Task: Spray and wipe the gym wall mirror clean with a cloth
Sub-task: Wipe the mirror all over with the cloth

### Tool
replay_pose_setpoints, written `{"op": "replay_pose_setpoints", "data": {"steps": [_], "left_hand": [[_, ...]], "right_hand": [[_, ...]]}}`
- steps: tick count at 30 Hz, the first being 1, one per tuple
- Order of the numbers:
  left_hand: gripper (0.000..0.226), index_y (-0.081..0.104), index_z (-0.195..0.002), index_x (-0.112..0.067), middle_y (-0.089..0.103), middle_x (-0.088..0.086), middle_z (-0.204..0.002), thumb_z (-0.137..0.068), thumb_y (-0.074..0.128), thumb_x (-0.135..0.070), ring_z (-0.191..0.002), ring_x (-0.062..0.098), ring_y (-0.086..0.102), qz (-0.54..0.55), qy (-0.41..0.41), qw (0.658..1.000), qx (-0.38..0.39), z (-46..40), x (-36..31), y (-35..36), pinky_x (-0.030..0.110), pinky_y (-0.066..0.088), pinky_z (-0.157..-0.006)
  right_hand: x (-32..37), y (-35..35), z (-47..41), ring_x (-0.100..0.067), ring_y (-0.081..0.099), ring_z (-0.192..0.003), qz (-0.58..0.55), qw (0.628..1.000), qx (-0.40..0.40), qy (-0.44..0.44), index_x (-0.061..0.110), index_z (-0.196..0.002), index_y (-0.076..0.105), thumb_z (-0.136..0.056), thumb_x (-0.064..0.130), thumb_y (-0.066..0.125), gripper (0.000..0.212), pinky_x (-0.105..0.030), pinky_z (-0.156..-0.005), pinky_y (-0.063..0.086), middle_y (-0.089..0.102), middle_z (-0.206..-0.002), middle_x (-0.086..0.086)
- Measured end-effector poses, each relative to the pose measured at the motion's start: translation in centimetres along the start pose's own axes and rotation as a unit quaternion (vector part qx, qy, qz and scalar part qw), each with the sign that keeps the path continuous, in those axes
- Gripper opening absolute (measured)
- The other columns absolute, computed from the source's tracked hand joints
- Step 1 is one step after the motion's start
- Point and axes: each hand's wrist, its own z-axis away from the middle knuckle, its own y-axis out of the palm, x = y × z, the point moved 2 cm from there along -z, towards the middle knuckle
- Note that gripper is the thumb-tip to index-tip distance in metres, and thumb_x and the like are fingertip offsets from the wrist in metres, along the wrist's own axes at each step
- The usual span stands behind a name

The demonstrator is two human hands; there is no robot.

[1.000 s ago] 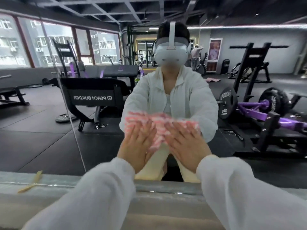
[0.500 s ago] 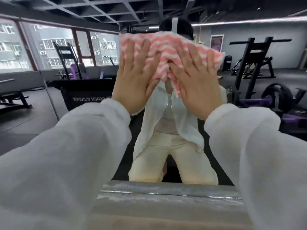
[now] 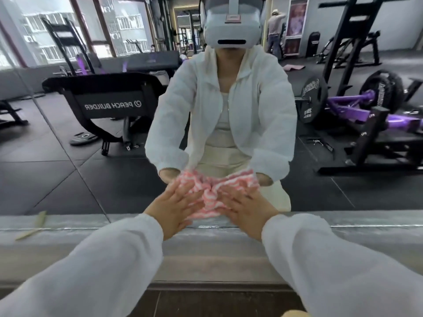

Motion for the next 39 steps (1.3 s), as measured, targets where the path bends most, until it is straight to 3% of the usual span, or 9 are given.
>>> {"op": "replay_pose_setpoints", "data": {"steps": [6, 10, 14, 17, 20, 23, 28, 34, 39], "left_hand": [[0.064, 0.056, -0.128, -0.025, 0.054, -0.002, -0.135, -0.084, 0.02, -0.053, -0.139, 0.032, 0.026, 0.014, 0.037, 0.995, 0.089, 0.1, -3.8, 3.1, 0.049, -0.012, -0.114], [0.061, 0.071, -0.11, -0.025, 0.065, -0.002, -0.122, -0.08, 0.026, -0.055, -0.131, 0.026, 0.04, 0.07, 0.042, 0.992, 0.099, -0.7, -6.1, 2.8, 0.047, -0.007, -0.117], [0.064, 0.009, -0.151, -0.023, -0.003, -0.006, -0.157, -0.095, 0.009, -0.054, -0.142, 0.022, -0.017, 0.021, 0.068, 0.993, 0.09, -2.6, -8.2, 2.0, 0.042, -0.044, -0.091], [0.074, 0.005, -0.151, -0.021, -0.001, -0.003, -0.159, -0.085, -0.006, -0.054, -0.139, 0.023, -0.023, 0.039, 0.054, 0.994, 0.085, -3.4, -8.5, 1.5, 0.038, -0.045, -0.088], [0.063, 0.029, -0.14, -0.024, 0.03, -0.005, -0.151, -0.092, 0.0, -0.051, -0.141, 0.022, 0.005, 0.075, 0.019, 0.994, 0.08, -4.3, -8.4, 1.1, 0.043, -0.029, -0.108], [0.059, 0.031, -0.135, -0.022, 0.034, -0.003, -0.146, -0.088, 0.013, -0.053, -0.139, 0.025, 0.01, 0.117, 0.018, 0.989, 0.083, -5.4, -9.9, 0.2, 0.044, -0.021, -0.113], [0.063, -0.022, -0.137, -0.019, -0.025, -0.004, -0.148, -0.087, -0.004, -0.052, -0.115, 0.024, -0.049, 0.078, 0.038, 0.995, 0.043, -9.0, -12.8, -2.6, 0.039, -0.045, -0.087], [0.06, 0.062, -0.124, -0.016, 0.055, 0.002, -0.135, -0.085, 0.028, -0.045, -0.134, 0.026, 0.031, 0.083, -0.018, 0.989, -0.12, -11.0, -9.6, -6.3, 0.043, -0.008, -0.117], [0.058, 0.042, -0.138, -0.014, 0.031, 0.001, -0.148, -0.088, 0.031, -0.042, -0.136, 0.03, 0.025, 0.068, -0.109, 0.948, -0.29, -12.5, -1.9, -13.4, 0.046, 0.003, -0.115]], "right_hand": [[3.0, 3.2, -0.4, -0.013, 0.062, -0.111, -0.112, 0.993, 0.038, -0.012, 0.033, -0.092, 0.077, -0.076, 0.055, 0.03, 0.054, -0.036, -0.099, 0.028, 0.07, -0.11, 0.011], [3.0, 3.9, 0.8, -0.012, 0.06, -0.113, -0.12, 0.991, 0.062, -0.008, 0.029, -0.101, 0.075, -0.077, 0.049, 0.024, 0.06, -0.039, -0.108, 0.017, 0.067, -0.117, 0.01], [2.5, 4.7, 2.7, -0.014, 0.036, -0.137, -0.11, 0.992, 0.064, 0.022, 0.027, -0.131, 0.057, -0.091, 0.048, 0.016, 0.061, -0.039, -0.113, -0.008, 0.043, -0.144, 0.01], [2.6, 6.1, 3.7, -0.017, 0.007, -0.147, -0.044, 0.999, 0.028, -0.002, 0.023, -0.148, 0.03, -0.092, 0.049, 0.006, 0.066, -0.04, -0.104, -0.024, 0.017, -0.157, 0.006], [1.9, 6.6, 4.8, -0.018, 0.043, -0.13, -0.069, 0.997, 0.031, 0.012, 0.021, -0.111, 0.072, -0.085, 0.05, 0.024, 0.061, -0.045, -0.111, -0.001, 0.061, -0.128, 0.004], [1.2, 7.9, 6.6, -0.021, 0.04, -0.124, -0.048, 0.997, 0.042, 0.038, 0.017, -0.098, 0.077, -0.08, 0.05, 0.029, 0.06, -0.045, -0.108, 0.008, 0.068, -0.116, -0.001], [-1.1, 9.1, 10.5, -0.024, 0.036, -0.129, -0.076, 0.99, 0.056, 0.109, 0.018, -0.103, 0.075, -0.086, 0.052, 0.027, 0.061, -0.05, -0.108, 0.008, 0.067, -0.119, -0.002], [-5.3, 6.4, 12.1, -0.024, 0.014, -0.142, -0.093, 0.98, -0.038, 0.171, 0.019, -0.115, 0.069, -0.101, 0.046, 0.005, 0.071, -0.049, -0.109, 0.008, 0.059, -0.131, -0.004], [-11.4, -1.5, 9.8, -0.033, 0.027, -0.135, -0.052, 0.955, -0.171, 0.235, 0.016, -0.127, 0.045, -0.09, 0.04, 0.028, 0.048, -0.049, -0.109, 0.021, 0.029, -0.147, -0.013]]}}
